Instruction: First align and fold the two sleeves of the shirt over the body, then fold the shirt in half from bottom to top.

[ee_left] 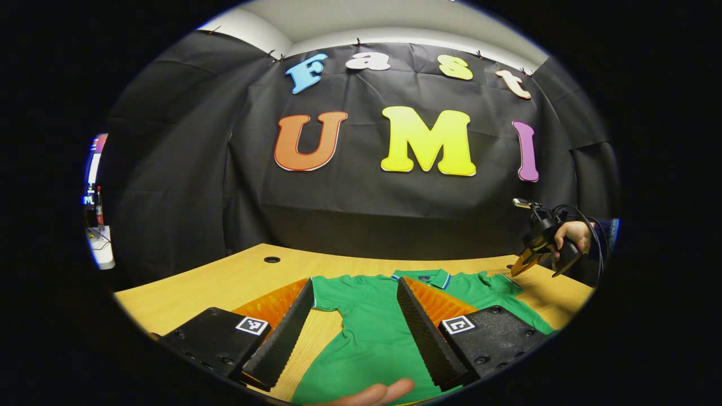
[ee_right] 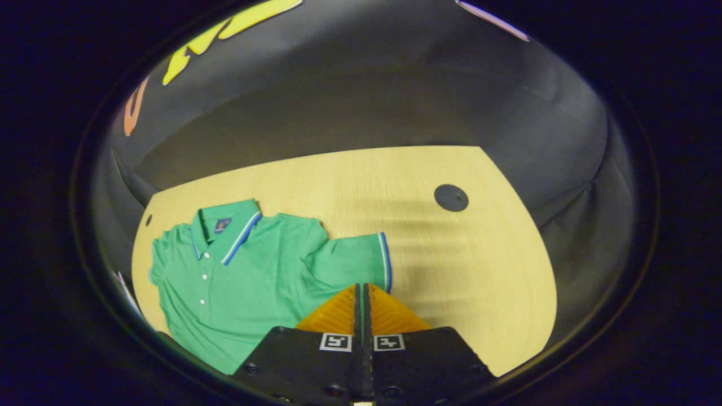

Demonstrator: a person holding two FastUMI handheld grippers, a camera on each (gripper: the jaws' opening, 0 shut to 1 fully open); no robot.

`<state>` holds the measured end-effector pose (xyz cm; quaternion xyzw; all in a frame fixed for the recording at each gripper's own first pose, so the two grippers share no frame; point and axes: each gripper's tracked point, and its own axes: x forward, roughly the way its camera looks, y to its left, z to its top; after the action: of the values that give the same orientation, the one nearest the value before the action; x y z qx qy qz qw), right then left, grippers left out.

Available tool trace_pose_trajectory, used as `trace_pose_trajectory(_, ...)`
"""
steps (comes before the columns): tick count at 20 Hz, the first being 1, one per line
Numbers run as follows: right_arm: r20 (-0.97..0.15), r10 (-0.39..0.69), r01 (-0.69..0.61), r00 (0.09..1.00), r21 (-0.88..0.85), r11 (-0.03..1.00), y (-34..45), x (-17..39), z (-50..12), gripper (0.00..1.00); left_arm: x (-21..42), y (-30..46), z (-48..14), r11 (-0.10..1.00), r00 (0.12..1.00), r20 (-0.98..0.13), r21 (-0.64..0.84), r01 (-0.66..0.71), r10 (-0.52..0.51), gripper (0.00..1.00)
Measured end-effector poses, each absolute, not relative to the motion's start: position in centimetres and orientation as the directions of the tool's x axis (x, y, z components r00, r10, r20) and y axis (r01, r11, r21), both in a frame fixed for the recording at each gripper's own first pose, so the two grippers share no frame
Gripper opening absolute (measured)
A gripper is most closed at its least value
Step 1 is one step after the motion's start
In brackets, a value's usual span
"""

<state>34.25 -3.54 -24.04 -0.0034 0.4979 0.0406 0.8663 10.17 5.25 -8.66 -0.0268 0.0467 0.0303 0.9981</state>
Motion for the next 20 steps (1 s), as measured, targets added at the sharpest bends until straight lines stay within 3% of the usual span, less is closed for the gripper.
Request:
trace_pose_trajectory(4,-0.880,0.043,-0.056,0.473,0.019,0.998,-3.6,34.3,-25.4,0.00,10.3,5.3,-8.8,0.996,0.993,-0.097,-0.054,-0.065,0.060,0.96)
trace_pose_trajectory(7,-0.892,0.011,-0.005,0.452,0.010,1.000,-4.2,34.7,-26.6,0.97,10.5,5.2,-9.5,0.996,0.992,-0.117,-0.061,-0.059,0.051,0.96)
trace_pose_trajectory(9,-0.904,-0.067,0.010,0.421,-0.068,0.998,-5.4,34.4,-26.9,0.94,10.5,5.6,-9.6,0.996,0.991,-0.121,-0.060,-0.064,0.057,0.96)
trace_pose_trajectory(11,-0.923,-0.010,0.010,0.384,-0.006,1.000,-4.2,34.1,-27.3,0.96,10.6,5.6,-9.7,0.996,0.991,-0.124,-0.070,-0.062,0.053,0.96)
trace_pose_trajectory(13,-0.928,0.036,0.006,0.370,0.041,0.999,-3.7,34.3,-28.0,0.84,10.6,5.4,-10.0,0.995,0.990,-0.133,-0.081,-0.059,0.048,0.96)
trace_pose_trajectory(16,-0.927,0.075,-0.043,0.369,0.063,0.997,-3.7,34.5,-28.0,0.85,10.7,5.3,-10.5,0.994,0.989,-0.145,-0.088,-0.057,0.044,0.96)
trace_pose_trajectory(17,-0.925,0.075,-0.025,0.373,0.071,0.997,-3.5,34.6,-27.8,0.70,10.8,5.4,-10.6,0.994,0.988,-0.149,-0.090,-0.058,0.044,0.96)
trace_pose_trajectory(19,-0.927,0.106,0.010,0.360,0.118,0.993,-2.8,34.7,-28.2,0.27,10.9,5.2,-10.9,0.994,0.987,-0.156,-0.095,-0.054,0.039,0.96)
trace_pose_trajectory(20,-0.925,0.120,0.031,0.360,0.141,0.990,-2.9,34.8,-27.8,0.19,10.9,5.2,-11.0,0.994,0.986,-0.161,-0.094,-0.055,0.039,0.96)
